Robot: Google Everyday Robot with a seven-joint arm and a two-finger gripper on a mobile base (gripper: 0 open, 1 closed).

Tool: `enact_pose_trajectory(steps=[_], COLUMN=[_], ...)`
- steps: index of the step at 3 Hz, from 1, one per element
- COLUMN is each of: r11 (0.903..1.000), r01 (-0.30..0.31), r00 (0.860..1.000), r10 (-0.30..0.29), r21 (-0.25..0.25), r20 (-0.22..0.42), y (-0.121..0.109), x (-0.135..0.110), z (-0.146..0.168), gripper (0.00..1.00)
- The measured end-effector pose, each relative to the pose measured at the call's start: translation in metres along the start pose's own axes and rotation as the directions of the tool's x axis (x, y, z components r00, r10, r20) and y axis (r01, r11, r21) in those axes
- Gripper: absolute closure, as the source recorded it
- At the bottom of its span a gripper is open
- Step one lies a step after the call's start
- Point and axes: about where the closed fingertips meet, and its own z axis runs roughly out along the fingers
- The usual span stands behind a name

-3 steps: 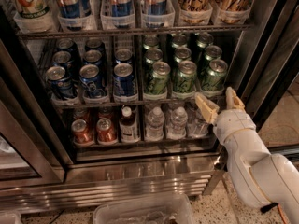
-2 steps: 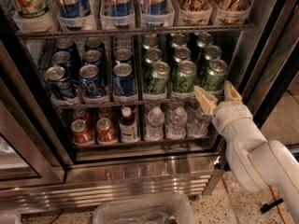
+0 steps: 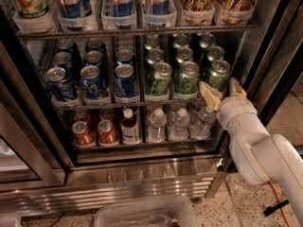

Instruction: Pick green can from middle shelf of fridge

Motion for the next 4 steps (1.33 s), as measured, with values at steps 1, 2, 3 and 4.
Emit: enact_pose_trajectory(steps=[1, 2, 3, 4], r11=[0.9999, 0.9999, 0.9999, 0.9999], r01=[-0.006, -0.006, -0.006, -0.006], r00=[1.0, 1.0, 1.0, 1.0], r10=[0.005, 0.005, 0.005, 0.005], r21=[-0.014, -0.014, -0.014, -0.014], r20=[-0.027, -0.027, -0.027, -0.027], y=[0.0071, 0.0073, 0.0073, 0.0073], x=[0.0074, 0.0074, 0.0074, 0.0074], z=[0.0413, 0.0416, 0.0416, 0.0416], gripper=[0.27, 0.27, 0.47, 0.7])
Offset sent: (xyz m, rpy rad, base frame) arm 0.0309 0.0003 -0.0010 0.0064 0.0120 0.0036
